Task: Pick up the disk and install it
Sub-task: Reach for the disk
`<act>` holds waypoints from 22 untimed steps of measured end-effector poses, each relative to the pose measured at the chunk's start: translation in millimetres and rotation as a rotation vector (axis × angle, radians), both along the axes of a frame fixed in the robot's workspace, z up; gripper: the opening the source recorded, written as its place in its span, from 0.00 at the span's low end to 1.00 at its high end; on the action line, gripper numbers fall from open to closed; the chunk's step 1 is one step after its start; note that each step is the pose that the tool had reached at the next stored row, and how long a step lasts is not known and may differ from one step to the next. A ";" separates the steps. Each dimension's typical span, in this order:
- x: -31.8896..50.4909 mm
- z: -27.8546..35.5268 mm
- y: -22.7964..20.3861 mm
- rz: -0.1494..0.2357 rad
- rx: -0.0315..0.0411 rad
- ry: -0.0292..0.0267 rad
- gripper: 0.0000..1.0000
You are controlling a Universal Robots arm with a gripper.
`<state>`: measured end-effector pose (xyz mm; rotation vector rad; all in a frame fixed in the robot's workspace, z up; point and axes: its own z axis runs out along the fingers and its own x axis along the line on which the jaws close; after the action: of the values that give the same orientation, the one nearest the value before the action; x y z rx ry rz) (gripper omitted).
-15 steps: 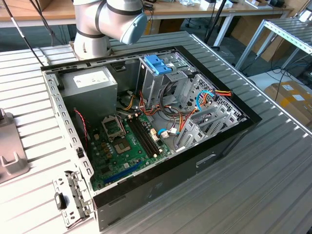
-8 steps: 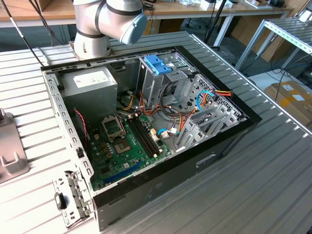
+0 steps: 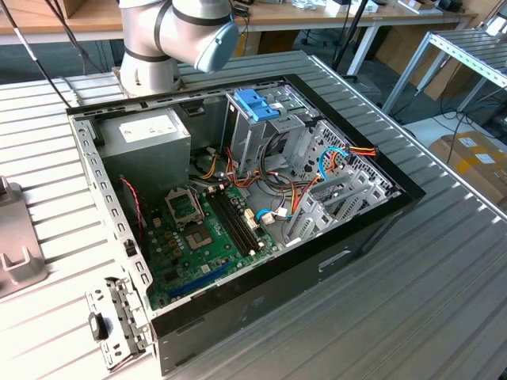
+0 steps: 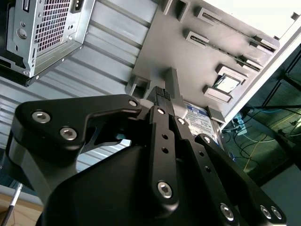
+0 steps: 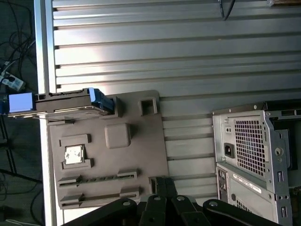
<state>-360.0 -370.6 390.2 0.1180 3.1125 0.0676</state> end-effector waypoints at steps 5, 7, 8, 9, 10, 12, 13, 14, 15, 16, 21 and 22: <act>-4.2 -0.2 0.0 0.000 0.0000 0.0000 0.11; -5.9 -0.3 0.0 0.000 0.0001 0.0000 0.11; -6.3 -0.3 0.0 0.000 0.0000 0.0000 0.11; -6.9 -0.3 0.0 0.000 0.0000 0.0000 0.11; -7.3 -0.4 0.0 0.000 0.0001 -0.0001 0.11; -9.1 -0.5 0.0 0.000 0.0000 0.0000 0.11; -10.1 -0.6 0.0 0.000 0.0000 0.0000 0.11; -10.7 -0.6 0.0 0.000 0.0001 0.0000 0.11; -11.2 -0.6 0.0 0.000 0.0000 0.0001 0.11; -12.2 -0.7 0.0 0.000 0.0001 0.0000 0.11; -15.2 -0.9 0.0 0.000 0.0000 0.0000 0.11; -15.9 -1.0 0.0 0.000 0.0000 0.0000 0.11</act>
<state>-375.9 -370.6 389.2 0.1179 3.1125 0.0676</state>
